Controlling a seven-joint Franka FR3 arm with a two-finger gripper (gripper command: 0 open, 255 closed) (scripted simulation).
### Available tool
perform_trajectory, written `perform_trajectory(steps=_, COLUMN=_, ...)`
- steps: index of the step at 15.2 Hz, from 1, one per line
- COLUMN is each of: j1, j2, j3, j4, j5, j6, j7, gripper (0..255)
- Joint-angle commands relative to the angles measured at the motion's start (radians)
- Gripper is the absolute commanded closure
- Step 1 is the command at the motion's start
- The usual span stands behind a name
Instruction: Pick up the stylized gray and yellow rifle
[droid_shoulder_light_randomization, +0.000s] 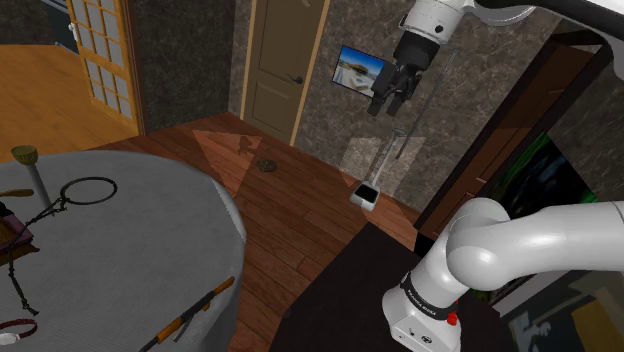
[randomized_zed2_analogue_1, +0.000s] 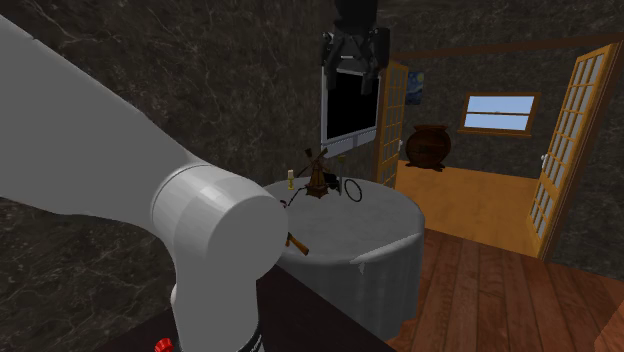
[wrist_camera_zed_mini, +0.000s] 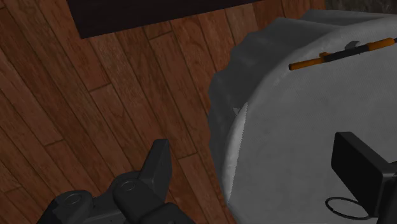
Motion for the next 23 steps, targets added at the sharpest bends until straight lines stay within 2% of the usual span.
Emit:
perform_trajectory(steps=1, j1=0.000, j2=0.000, j3=0.000, j4=0.000, j5=0.000, j6=0.000, j7=0.000, gripper=0)
perform_trajectory(steps=7, j1=-0.017, j2=-0.058, j3=0.117, j4=-0.187, j5=0.089, j6=0.120, j7=0.209, gripper=0)
perform_trajectory(steps=13, j1=-0.014, j2=-0.057, j3=0.253, j4=-0.326, j5=0.201, j6=0.260, j7=0.416, gripper=0)
perform_trajectory(steps=18, j1=-0.002, j2=0.003, j3=0.378, j4=-0.399, j5=0.304, j6=0.399, j7=0.586, gripper=0)
perform_trajectory(steps=23, j1=0.000, j2=0.124, j3=0.512, j4=-0.429, j5=0.399, j6=0.562, j7=0.753, gripper=0)
